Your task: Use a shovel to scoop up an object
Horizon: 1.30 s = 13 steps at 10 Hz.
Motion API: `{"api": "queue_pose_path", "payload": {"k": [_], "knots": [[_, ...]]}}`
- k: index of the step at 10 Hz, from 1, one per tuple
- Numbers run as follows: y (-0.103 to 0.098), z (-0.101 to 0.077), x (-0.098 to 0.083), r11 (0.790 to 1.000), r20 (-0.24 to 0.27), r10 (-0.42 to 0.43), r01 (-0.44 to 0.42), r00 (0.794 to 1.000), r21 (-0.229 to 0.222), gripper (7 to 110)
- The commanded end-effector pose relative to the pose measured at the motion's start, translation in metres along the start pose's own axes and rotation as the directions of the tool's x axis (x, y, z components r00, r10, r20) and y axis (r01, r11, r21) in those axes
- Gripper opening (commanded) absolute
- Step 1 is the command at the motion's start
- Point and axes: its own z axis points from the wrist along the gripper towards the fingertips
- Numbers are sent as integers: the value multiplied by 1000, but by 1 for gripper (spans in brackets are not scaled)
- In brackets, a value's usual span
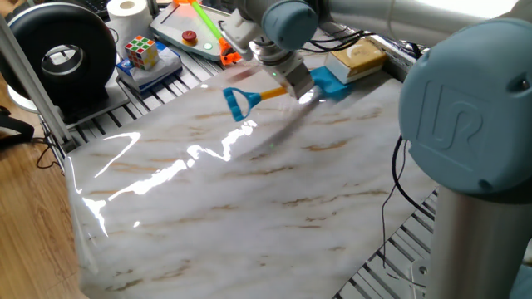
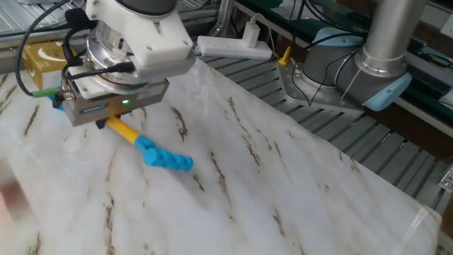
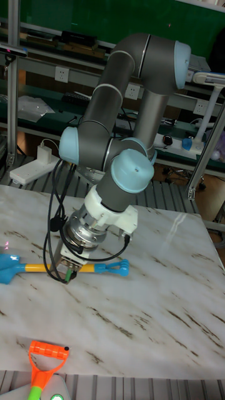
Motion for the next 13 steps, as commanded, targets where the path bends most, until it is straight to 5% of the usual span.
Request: {"api": "queue_pose_path", "payload": {"k": [1, 5, 8, 13], "knots": [[3, 11, 26, 1000, -26, 1, -1, 1000, 6, 7], [1, 25, 36, 1000, -40, 11, -10, 999, 12, 7], [8, 23, 40, 1000, -103, 18, -21, 995, -20, 7], [2, -12, 30, 998, -212, -1, -13, 977, -65, 7]]}}
